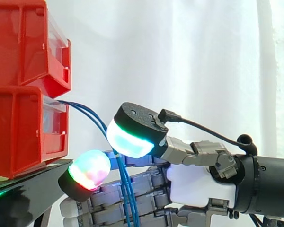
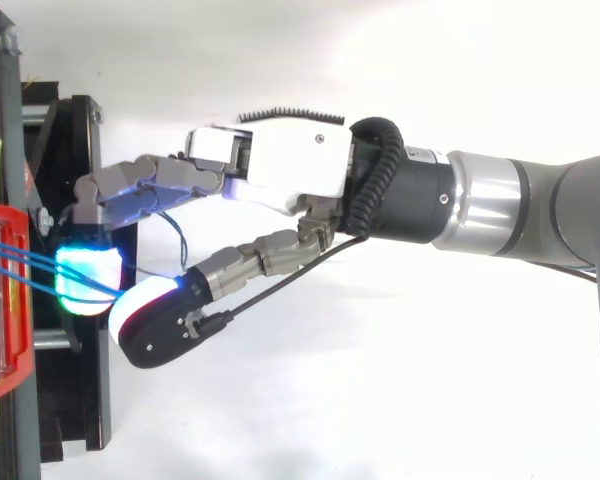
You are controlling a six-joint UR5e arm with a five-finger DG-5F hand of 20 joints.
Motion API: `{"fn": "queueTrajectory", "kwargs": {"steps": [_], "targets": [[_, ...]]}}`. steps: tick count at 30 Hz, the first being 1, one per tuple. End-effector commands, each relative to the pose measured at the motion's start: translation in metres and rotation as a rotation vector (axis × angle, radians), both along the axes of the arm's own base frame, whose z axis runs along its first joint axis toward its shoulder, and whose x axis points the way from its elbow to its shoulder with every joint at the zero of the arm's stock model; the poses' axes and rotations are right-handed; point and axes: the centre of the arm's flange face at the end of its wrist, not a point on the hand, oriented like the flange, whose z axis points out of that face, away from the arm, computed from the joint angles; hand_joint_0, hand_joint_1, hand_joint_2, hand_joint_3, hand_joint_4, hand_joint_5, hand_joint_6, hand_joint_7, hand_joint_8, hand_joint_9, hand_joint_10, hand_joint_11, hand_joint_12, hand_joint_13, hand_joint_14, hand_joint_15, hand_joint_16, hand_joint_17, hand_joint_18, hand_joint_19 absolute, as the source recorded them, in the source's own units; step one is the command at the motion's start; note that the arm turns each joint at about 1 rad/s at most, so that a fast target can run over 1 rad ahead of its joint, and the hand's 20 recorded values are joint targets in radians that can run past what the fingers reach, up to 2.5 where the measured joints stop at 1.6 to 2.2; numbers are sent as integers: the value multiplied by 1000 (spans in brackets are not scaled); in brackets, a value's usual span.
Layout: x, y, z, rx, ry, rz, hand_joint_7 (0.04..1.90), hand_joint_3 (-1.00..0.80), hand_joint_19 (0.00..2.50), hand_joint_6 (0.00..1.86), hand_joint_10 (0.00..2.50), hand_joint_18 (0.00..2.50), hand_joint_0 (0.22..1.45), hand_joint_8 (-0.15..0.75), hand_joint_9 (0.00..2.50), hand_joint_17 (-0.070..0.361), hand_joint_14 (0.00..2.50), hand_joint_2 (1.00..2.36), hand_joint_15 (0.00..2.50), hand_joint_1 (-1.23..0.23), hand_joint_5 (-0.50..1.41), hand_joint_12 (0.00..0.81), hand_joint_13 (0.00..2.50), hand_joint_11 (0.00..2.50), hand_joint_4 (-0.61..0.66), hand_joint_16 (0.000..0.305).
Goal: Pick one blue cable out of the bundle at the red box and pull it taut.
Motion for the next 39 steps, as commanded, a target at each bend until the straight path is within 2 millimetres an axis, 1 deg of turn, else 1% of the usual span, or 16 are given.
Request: {"fn": "queueTrajectory", "kwargs": {"steps": [1,9,13,15,17,20,27,29,30,32,33,35,39], "targets": [[-1,0,-1,-7,8,-2,1168,-500,230,502,6,276,478,334,522,130,7,1000,142,-616,-120,343,384,220,265,58],[-1,4,-2,-15,10,3,1184,-500,235,502,8,279,480,334,522,129,6,1000,147,-626,-118,341,384,218,253,58],[-4,-1,-8,-10,18,1,1228,-500,232,502,6,281,491,329,522,127,6,1000,145,-638,-113,338,388,221,228,57],[-5,-1,-7,-9,19,14,1251,-500,234,501,6,281,499,325,522,126,6,1000,143,-643,-112,335,390,213,212,56],[-5,-3,-1,-14,12,33,1285,-487,232,500,6,278,509,323,522,124,6,1000,148,-650,-109,332,390,220,210,55],[-5,-3,3,-18,8,50,1296,-464,230,500,7,278,518,322,521,123,6,1002,150,-658,-108,328,392,227,201,55],[-6,-9,5,-18,7,43,1321,-388,225,503,7,274,549,314,520,119,6,1008,139,-691,-108,321,388,228,185,53],[-6,-9,5,-19,10,43,1270,-349,227,558,6,278,564,314,520,118,6,1010,143,-715,-120,318,389,220,178,53],[-7,-10,8,-23,10,41,1258,-343,219,571,6,280,566,314,520,118,6,1010,146,-717,-124,318,388,220,180,52],[-7,-10,9,-26,14,41,1166,-310,219,637,8,285,572,312,515,118,6,1012,143,-724,-139,318,389,221,181,52],[-8,-10,9,-29,19,41,1159,-304,218,649,6,285,573,310,516,117,6,1013,143,-724,-141,318,389,228,178,52],[-8,-10,9,-32,23,40,1079,-293,219,700,7,285,576,309,510,117,6,1013,143,-725,-153,318,391,232,179,52],[-9,-11,8,-33,30,41,1046,-299,219,727,7,288,579,309,509,117,6,1012,143,-727,-161,318,392,231,179,52]]}}
